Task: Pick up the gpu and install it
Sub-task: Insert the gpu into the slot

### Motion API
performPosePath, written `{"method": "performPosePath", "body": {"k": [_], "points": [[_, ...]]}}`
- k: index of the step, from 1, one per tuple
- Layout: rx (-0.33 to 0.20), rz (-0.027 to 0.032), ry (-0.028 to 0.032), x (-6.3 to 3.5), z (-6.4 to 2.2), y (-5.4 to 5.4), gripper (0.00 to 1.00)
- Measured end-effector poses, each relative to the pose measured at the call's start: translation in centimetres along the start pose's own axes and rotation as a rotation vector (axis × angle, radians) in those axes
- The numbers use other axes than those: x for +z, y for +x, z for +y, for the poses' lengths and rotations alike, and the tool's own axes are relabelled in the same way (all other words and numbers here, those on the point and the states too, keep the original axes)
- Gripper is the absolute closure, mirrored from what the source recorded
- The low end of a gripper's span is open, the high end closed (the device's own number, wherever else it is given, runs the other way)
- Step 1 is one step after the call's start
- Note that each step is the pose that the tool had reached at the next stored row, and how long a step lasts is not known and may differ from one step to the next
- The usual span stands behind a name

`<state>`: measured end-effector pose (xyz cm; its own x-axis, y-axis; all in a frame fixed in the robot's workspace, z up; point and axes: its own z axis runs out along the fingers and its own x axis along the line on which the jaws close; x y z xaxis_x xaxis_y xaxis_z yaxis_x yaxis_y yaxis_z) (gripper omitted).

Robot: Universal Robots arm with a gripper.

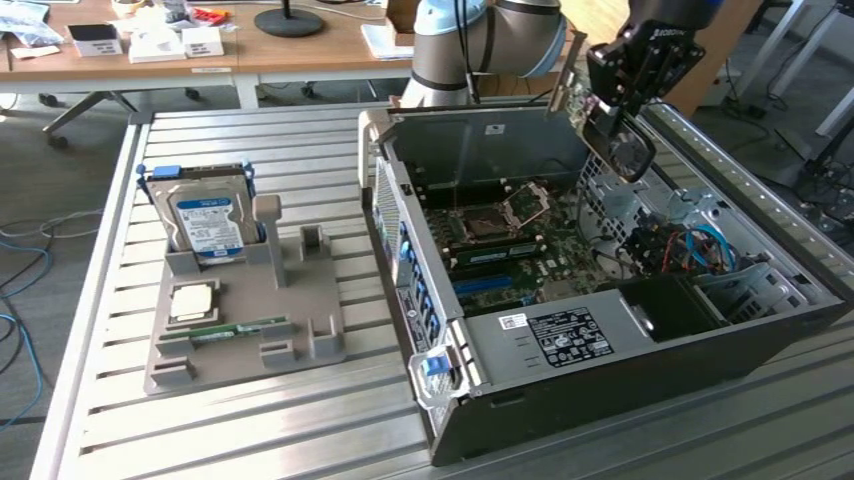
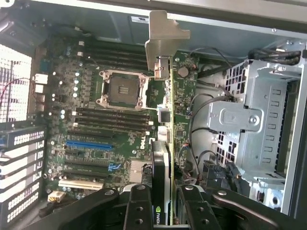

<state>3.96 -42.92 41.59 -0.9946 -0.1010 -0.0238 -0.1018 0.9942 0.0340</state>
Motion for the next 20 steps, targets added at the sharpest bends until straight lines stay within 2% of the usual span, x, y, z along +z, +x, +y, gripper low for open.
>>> {"method": "performPosePath", "body": {"k": [11, 20], "points": [[-0.095, 0.0032, -0.0022, 0.01, 0.0, 0.04, 0.73], [-0.198, 0.0068, -0.0047, 0.03, 0.01, 0.08, 0.73]]}}
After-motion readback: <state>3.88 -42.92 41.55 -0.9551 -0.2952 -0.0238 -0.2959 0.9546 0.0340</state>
